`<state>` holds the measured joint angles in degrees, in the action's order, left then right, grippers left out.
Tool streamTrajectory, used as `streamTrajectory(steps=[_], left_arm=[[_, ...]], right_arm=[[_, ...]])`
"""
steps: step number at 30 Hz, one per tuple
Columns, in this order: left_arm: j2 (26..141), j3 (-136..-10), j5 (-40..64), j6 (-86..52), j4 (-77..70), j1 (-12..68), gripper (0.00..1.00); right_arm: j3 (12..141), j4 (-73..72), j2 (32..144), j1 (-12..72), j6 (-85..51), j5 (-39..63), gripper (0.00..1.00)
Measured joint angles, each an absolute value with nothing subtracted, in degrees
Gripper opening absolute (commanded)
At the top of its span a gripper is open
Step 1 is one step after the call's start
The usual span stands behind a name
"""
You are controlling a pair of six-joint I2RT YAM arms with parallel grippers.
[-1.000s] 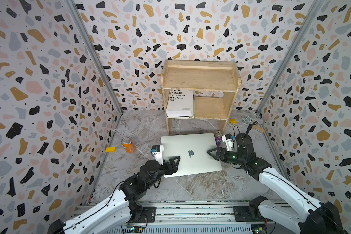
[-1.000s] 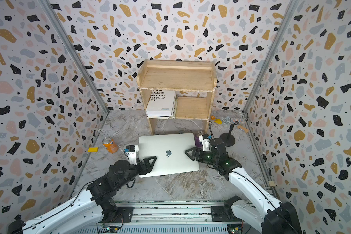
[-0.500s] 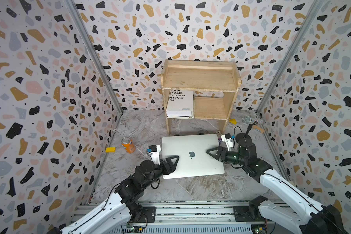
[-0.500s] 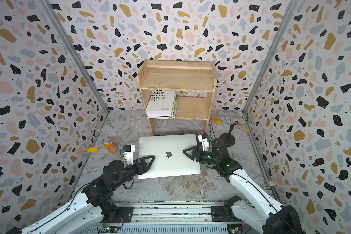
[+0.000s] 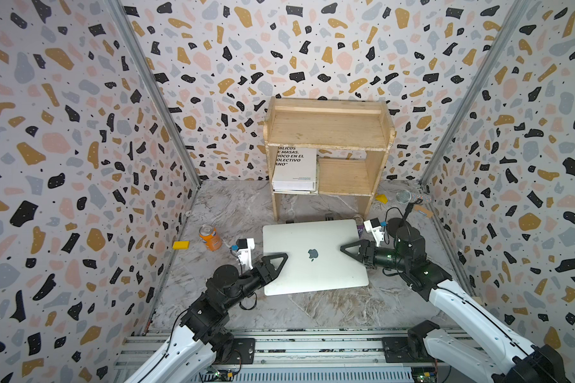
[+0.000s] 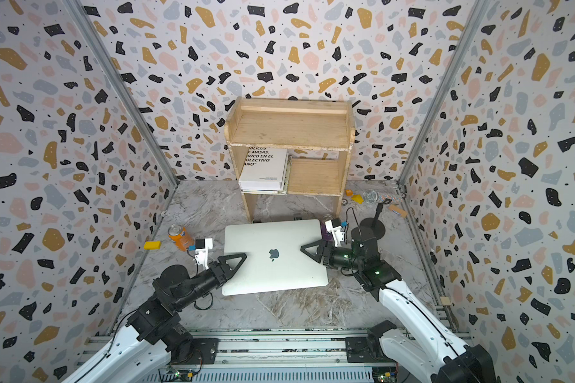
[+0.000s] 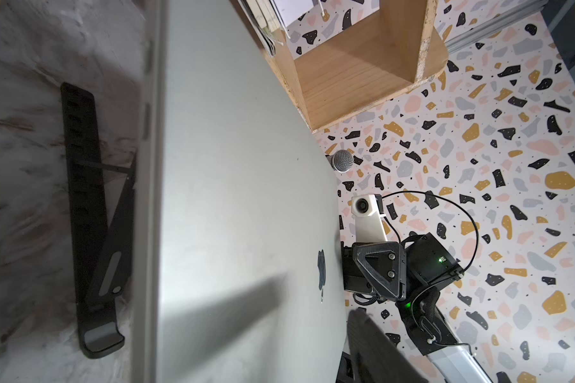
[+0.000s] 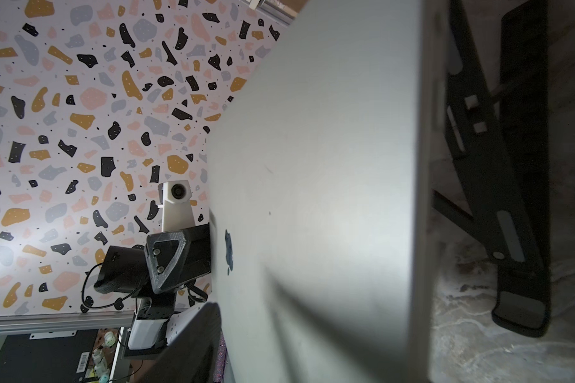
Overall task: Close the laptop lid and set it aside
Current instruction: Pick up the laptop from the computer stand.
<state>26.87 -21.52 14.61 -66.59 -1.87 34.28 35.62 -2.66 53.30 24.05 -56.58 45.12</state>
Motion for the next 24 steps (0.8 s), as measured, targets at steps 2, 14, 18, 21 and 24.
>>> streamTrajectory(steps=[2, 14, 18, 21, 24], left_arm=[[26.9, -21.0, 16.3, -68.2, -1.8, 32.8, 0.57], [27.4, -20.8, 22.4, -73.6, -2.8, 28.2, 0.42], [27.5, -20.8, 24.0, -75.4, -2.9, 27.0, 0.42], [27.8, -20.8, 25.2, -76.5, -3.1, 26.2, 0.42], [28.3, -20.8, 26.4, -77.4, -3.1, 25.7, 0.42]], right_arm=[[35.5, -2.8, 53.2, 23.6, -56.8, 45.9, 0.59], [35.4, -3.4, 51.9, 22.1, -59.3, 49.0, 0.45], [35.4, -3.4, 51.5, 21.5, -59.9, 49.9, 0.42], [35.4, -3.4, 51.2, 20.5, -60.5, 51.0, 0.39], [35.4, -3.4, 51.0, 18.7, -61.6, 52.3, 0.34]])
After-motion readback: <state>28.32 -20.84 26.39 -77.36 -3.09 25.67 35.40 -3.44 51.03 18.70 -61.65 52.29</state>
